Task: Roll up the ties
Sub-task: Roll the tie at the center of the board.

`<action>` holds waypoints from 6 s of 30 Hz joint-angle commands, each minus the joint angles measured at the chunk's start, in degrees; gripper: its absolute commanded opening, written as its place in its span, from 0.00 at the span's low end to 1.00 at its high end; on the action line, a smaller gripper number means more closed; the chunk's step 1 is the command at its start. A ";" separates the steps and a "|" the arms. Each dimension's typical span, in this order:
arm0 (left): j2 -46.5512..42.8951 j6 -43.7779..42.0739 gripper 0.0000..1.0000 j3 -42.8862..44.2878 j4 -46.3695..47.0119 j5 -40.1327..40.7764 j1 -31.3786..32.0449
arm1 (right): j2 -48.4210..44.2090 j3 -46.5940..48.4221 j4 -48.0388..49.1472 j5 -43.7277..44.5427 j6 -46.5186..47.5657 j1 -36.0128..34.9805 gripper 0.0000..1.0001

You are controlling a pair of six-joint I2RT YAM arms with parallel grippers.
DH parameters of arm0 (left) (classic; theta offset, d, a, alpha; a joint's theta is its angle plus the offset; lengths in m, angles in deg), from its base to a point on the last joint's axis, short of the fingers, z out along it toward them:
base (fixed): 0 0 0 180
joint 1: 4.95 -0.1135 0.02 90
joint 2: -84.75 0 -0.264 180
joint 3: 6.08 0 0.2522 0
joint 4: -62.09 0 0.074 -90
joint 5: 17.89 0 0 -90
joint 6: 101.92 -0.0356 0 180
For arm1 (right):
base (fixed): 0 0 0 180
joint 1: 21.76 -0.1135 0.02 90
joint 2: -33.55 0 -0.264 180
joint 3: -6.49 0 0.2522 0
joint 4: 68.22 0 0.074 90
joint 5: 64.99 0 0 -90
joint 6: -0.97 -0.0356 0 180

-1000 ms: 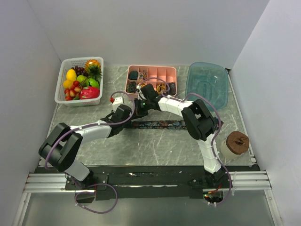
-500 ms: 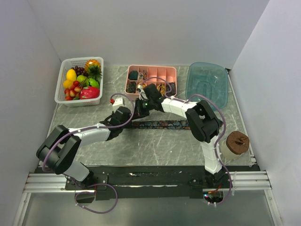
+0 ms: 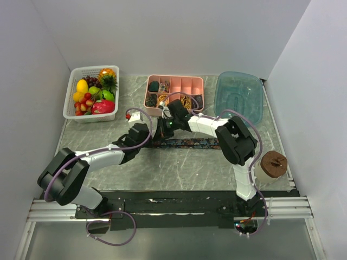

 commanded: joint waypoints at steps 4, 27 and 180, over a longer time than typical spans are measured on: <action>-1.22 0.54 0.41 0.09 1.67 -0.72 0.36 | -6.28 0.13 0.96 0.71 1.58 0.43 0.00; -2.02 1.15 0.48 -2.63 9.31 -6.87 0.27 | -0.92 2.50 1.66 0.10 0.97 -0.19 0.00; 12.05 12.66 0.47 -17.22 45.79 -41.77 -21.44 | 5.67 10.41 -11.18 20.23 7.30 -6.43 0.00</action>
